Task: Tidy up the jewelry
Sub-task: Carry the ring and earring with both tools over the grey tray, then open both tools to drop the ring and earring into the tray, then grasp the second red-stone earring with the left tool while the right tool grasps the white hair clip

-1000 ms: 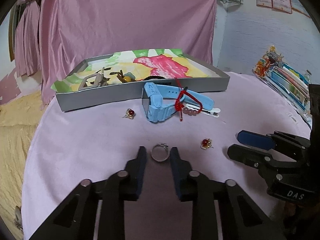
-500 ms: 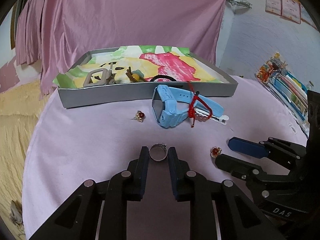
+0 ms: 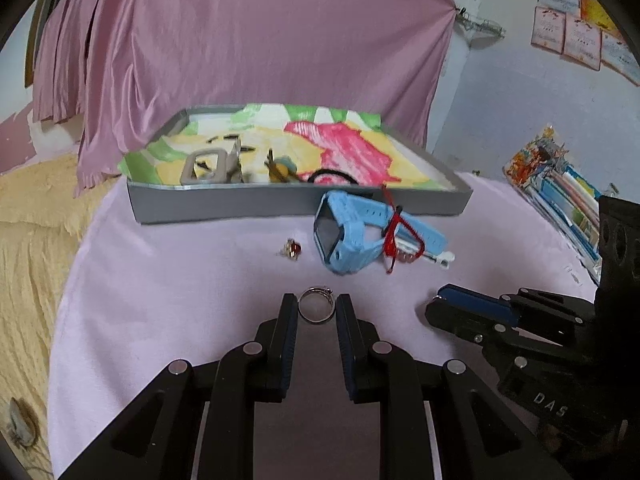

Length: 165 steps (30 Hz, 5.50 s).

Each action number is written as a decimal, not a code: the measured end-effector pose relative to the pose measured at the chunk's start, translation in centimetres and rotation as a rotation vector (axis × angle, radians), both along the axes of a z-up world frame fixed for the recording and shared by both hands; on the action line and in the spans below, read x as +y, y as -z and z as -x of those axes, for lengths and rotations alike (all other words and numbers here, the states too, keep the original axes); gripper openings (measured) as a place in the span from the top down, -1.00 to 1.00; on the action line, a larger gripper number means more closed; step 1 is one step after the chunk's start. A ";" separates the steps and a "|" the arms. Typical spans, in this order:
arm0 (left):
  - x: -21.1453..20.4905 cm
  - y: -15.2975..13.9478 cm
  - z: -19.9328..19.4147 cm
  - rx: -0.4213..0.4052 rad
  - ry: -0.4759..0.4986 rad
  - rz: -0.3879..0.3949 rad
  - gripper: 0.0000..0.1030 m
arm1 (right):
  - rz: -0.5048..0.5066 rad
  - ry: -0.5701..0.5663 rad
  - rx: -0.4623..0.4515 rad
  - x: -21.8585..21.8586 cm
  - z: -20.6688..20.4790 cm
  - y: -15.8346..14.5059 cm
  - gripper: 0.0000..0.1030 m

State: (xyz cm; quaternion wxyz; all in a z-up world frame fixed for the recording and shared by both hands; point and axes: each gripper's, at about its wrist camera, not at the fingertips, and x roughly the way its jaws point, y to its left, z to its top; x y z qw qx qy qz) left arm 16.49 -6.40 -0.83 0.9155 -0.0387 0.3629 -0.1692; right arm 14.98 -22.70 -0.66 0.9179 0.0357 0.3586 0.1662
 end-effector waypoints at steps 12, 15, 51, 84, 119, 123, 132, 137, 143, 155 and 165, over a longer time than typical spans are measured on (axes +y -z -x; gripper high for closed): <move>-0.3 -3.7 -3.6 -0.119 -0.007 0.014 0.64 | -0.029 0.055 -0.083 -2.5 -3.6 -3.2 0.76; -0.8 -4.4 -5.7 -0.114 0.005 0.013 0.64 | -0.011 0.075 -0.089 -3.2 -5.5 -3.8 0.76; -4.4 -1.1 -14.0 0.111 0.017 -0.063 0.22 | 0.008 0.105 0.081 -5.0 -13.7 -0.8 0.49; 4.1 -4.5 1.4 -0.318 -0.247 0.119 -0.99 | -0.075 0.248 -0.360 -4.8 2.2 -5.0 -0.91; 2.7 0.0 -3.4 0.035 -0.138 -0.064 -0.89 | 0.096 0.131 0.074 -3.9 -3.4 -0.2 -0.58; 2.0 0.3 -4.6 0.065 -0.119 -0.095 -0.63 | 0.119 0.098 0.110 -3.6 -4.6 0.1 -0.30; 0.0 0.5 -6.3 0.124 -0.023 -0.134 -0.17 | 0.160 0.049 0.159 -2.8 -6.0 0.4 -0.01; -0.8 0.5 -7.1 0.121 0.001 -0.171 0.10 | 0.164 0.046 0.152 -2.9 -6.2 0.2 0.32; -1.5 0.5 -7.0 0.114 0.032 -0.186 0.57 | 0.177 0.010 0.144 -2.2 -5.9 0.2 0.71; -1.4 0.6 -5.3 0.120 0.045 -0.135 0.79 | 0.146 -0.016 0.146 -2.6 -3.1 0.1 0.74; -1.6 0.4 -2.6 0.118 0.062 -0.078 0.79 | 0.087 -0.028 0.159 -3.7 -0.4 0.1 0.75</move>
